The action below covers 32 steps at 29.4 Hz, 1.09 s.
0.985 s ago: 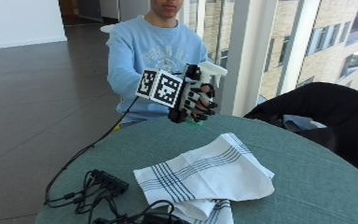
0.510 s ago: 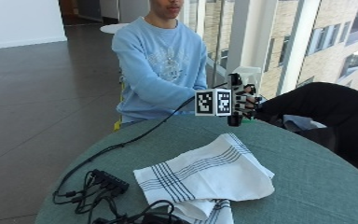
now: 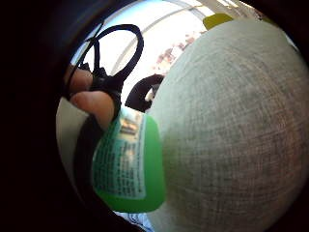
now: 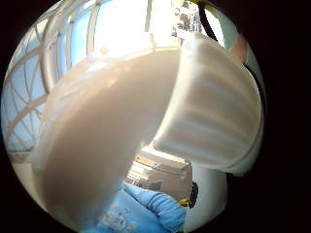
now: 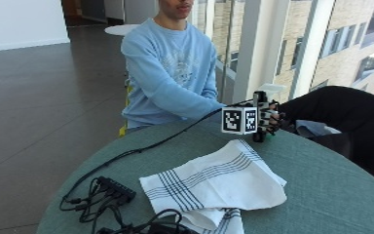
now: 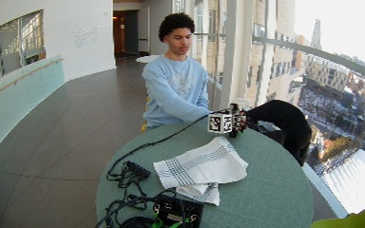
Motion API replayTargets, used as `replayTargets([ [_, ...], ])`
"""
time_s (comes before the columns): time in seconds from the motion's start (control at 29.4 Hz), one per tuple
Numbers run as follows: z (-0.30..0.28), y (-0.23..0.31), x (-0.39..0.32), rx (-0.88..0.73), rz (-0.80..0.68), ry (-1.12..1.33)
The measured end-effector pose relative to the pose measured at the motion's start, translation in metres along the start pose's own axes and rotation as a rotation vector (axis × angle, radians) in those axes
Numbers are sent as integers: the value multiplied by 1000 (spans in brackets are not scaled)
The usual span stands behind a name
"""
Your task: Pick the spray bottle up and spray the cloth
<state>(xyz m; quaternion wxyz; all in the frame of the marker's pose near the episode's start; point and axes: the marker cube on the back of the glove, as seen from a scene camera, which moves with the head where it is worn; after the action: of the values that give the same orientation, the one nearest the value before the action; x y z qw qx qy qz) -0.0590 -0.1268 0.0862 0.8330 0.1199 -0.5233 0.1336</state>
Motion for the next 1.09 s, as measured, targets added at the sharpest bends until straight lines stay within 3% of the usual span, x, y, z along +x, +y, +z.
replayTargets([
  [0.48,3,0,9,-20,-15,31],
  [0.71,-8,15,6,-108,-16,95],
  [1.09,-107,75,-9,-212,-6,323],
])
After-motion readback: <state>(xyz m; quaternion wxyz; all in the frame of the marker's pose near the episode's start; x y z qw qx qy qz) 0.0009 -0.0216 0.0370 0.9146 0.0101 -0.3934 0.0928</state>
